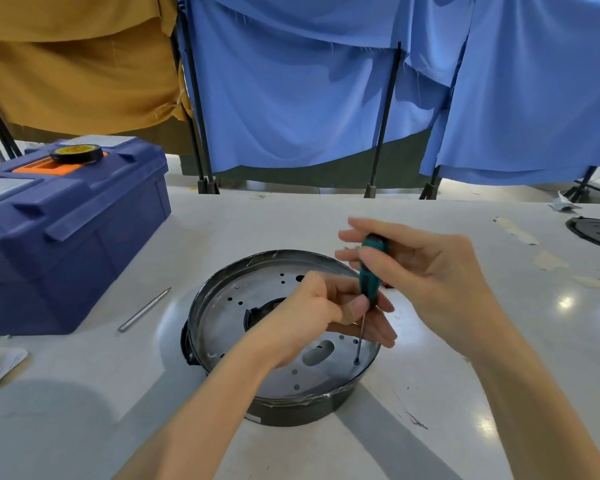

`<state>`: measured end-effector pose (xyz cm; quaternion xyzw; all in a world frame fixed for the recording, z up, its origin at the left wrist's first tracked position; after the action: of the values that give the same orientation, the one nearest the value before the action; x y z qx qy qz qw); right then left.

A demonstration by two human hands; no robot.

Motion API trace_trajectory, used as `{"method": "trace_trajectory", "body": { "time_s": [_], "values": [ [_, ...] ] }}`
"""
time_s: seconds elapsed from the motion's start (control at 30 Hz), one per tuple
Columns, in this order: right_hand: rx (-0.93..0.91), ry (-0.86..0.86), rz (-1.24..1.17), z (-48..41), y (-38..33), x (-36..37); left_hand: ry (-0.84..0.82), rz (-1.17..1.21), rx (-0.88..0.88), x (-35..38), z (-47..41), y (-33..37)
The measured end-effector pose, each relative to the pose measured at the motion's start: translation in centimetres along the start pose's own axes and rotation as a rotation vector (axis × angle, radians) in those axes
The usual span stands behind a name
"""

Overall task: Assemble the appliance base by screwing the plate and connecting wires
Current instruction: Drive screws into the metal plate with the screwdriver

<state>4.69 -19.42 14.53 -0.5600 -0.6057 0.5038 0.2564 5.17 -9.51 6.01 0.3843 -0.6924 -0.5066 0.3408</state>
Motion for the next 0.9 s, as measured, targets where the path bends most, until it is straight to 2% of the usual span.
{"method": "trace_trajectory", "body": {
  "time_s": [0.07, 0.13, 0.2, 0.27, 0.3, 0.33, 0.37, 0.43, 0.47, 0.5, 0.53, 0.6, 0.77, 0.8, 0.83, 0.9],
  "values": [
    [-0.041, 0.100, 0.048, 0.4, 0.2, -0.5, -0.009, 0.001, 0.011, 0.0, 0.2, 0.1],
    [-0.100, 0.339, 0.203, 1.0, 0.1, -1.3, 0.012, -0.003, 0.033, 0.0, 0.1, 0.2],
    [-0.229, 0.638, 0.476, 2.0, -0.5, -1.2, 0.026, -0.030, 0.052, 0.4, -0.2, 0.3],
    [-0.323, 0.835, 0.630, 3.0, -1.5, -0.4, 0.028, -0.047, 0.060, 0.7, -0.5, 0.3],
    [-0.340, 0.842, 0.658, 3.0, -1.8, 0.0, 0.029, -0.046, 0.056, 0.6, -0.5, 0.2],
    [-0.332, 0.762, 0.638, 2.6, -1.9, 0.0, 0.029, -0.042, 0.052, 0.4, -0.4, 0.2],
    [-0.267, 0.614, 0.535, 1.7, -1.7, -0.3, 0.029, -0.034, 0.051, 0.1, -0.3, 0.1],
    [-0.065, 0.183, 0.174, 0.1, -0.4, 0.1, 0.022, -0.010, 0.048, -0.4, 0.1, 0.1],
    [-0.025, 0.021, 0.048, 0.0, -0.2, 0.6, 0.013, -0.003, 0.045, -0.4, 0.3, 0.1],
    [-0.026, -0.043, 0.003, 0.0, -0.1, 0.8, 0.005, 0.000, 0.046, -0.3, 0.4, 0.2],
    [-0.044, -0.022, 0.002, 0.1, 0.0, 0.5, 0.003, 0.003, 0.049, -0.1, 0.5, 0.2],
    [-0.071, 0.150, 0.035, 0.5, 0.2, -0.3, 0.020, 0.015, 0.052, -0.1, 0.5, 0.4],
    [-0.234, 0.831, 0.542, 2.9, -0.3, -0.5, 0.036, -0.041, 0.036, 1.0, -0.5, 0.3],
    [-0.255, 0.900, 0.583, 3.3, -0.6, -0.5, 0.028, -0.042, 0.031, 1.1, -0.6, 0.2],
    [-0.269, 0.878, 0.595, 3.2, -0.7, -0.3, 0.021, -0.047, 0.027, 1.0, -0.6, 0.2],
    [-0.190, 0.611, 0.419, 1.9, 0.0, -0.7, 0.023, -0.058, 0.024, 0.4, -0.4, 0.2]
  ]
}}
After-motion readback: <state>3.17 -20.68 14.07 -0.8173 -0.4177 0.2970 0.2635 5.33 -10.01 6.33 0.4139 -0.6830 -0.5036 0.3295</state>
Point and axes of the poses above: each hand's wrist, its own z-axis away from the middle knuckle, its own x-axis out of the palm, y = z × x, the point moved 8 cm from there along -z, towards the middle knuckle, and after that the axes turned 10 degrees about x, right-handed, at the moved point
